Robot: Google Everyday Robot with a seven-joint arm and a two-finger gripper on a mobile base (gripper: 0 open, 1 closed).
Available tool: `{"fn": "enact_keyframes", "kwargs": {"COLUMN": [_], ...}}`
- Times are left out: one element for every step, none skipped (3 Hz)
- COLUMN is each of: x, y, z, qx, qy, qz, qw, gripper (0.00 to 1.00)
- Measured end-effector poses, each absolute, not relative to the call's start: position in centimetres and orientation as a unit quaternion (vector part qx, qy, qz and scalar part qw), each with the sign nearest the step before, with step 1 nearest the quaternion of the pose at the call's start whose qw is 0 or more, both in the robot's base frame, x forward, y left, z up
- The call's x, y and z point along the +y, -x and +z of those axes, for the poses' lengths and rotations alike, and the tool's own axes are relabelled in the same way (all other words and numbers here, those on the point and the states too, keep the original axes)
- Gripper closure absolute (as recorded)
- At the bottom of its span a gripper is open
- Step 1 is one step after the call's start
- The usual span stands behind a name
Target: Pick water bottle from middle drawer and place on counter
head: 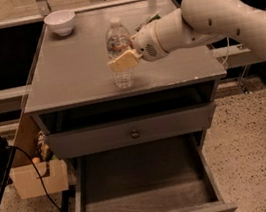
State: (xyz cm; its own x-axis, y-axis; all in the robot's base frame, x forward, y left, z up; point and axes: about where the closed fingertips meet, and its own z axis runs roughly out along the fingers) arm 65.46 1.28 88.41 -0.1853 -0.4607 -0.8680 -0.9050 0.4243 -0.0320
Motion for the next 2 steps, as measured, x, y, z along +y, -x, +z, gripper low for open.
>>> {"fn": "enact_keyframes", "kwargs": {"x": [1.28, 1.24], "y": [-65.48, -65.68], "z": [88.73, 88.43], "qx": [0.726, 0.726], "qy": [0.471, 0.47], "qz": [0.258, 0.257], "qw": [0.431, 0.43], "gripper": [0.83, 0.6]}}
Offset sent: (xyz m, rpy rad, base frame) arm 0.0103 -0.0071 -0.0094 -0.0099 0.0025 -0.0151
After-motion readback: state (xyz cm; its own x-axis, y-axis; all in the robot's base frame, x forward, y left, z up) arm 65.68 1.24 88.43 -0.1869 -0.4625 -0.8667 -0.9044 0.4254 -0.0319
